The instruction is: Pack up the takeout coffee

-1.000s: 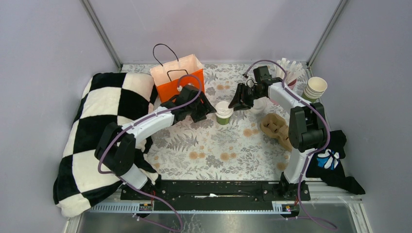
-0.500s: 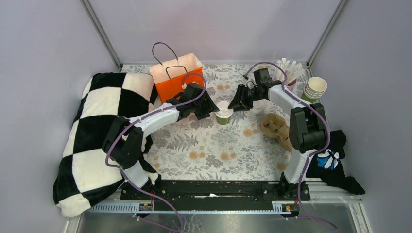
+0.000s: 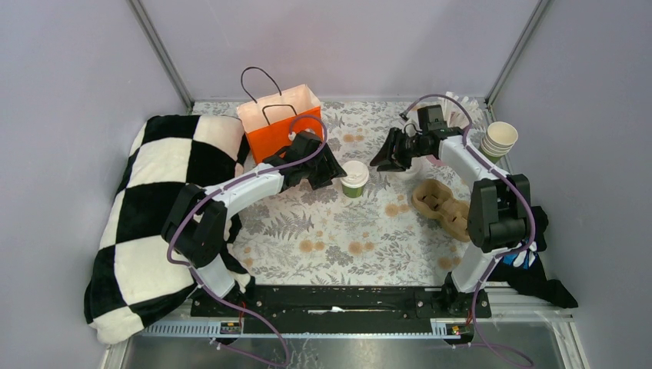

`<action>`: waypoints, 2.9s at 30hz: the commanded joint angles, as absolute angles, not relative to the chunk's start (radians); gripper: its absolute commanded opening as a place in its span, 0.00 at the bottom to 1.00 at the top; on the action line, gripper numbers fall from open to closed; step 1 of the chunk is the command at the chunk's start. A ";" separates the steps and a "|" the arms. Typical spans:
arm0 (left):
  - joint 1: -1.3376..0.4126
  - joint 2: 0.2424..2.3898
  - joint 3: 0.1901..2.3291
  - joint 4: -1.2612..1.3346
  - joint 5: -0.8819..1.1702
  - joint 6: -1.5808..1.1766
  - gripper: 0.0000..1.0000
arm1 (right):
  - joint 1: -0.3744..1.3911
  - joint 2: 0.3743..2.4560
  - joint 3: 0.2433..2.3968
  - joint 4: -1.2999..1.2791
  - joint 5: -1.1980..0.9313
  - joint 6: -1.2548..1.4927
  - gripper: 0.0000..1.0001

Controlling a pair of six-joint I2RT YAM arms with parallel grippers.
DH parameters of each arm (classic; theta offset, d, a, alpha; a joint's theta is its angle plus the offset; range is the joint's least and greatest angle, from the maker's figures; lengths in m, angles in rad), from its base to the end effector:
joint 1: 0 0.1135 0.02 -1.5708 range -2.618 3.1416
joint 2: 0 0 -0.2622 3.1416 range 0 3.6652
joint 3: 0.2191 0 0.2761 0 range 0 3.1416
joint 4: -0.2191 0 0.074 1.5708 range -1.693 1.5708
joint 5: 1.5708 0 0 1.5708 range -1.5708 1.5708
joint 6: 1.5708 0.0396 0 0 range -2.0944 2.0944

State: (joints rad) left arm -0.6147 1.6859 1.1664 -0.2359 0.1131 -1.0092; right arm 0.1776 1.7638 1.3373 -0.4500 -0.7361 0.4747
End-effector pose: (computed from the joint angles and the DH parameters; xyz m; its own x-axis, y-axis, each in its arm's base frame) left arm 0.3212 -0.2322 0.2146 -0.8401 -0.4364 -0.3222 -0.1331 0.7417 -0.6574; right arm 0.3955 0.0980 0.2346 -0.9259 0.1780 -0.3333 -0.1468 0.6433 0.7514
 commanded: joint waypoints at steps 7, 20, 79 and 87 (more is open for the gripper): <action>-0.612 1.681 1.179 -0.260 0.117 -0.974 0.59 | 0.212 1.756 1.288 -0.450 -0.764 0.455 0.38; -0.612 1.682 1.176 -0.257 0.120 -0.974 0.59 | 0.233 1.784 1.270 -0.431 -0.738 0.454 0.28; -0.607 1.697 1.159 -0.285 0.106 -0.964 0.58 | 0.236 1.913 1.486 -0.456 -0.638 0.466 0.42; -0.607 1.696 1.156 -0.285 0.104 -0.963 0.58 | 0.247 1.925 1.472 -0.450 -0.655 0.455 0.43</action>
State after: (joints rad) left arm -0.6128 1.6840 1.1461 -0.2165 0.1284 -0.9985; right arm 0.2340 1.9072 1.4471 -0.4629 -0.6228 0.4580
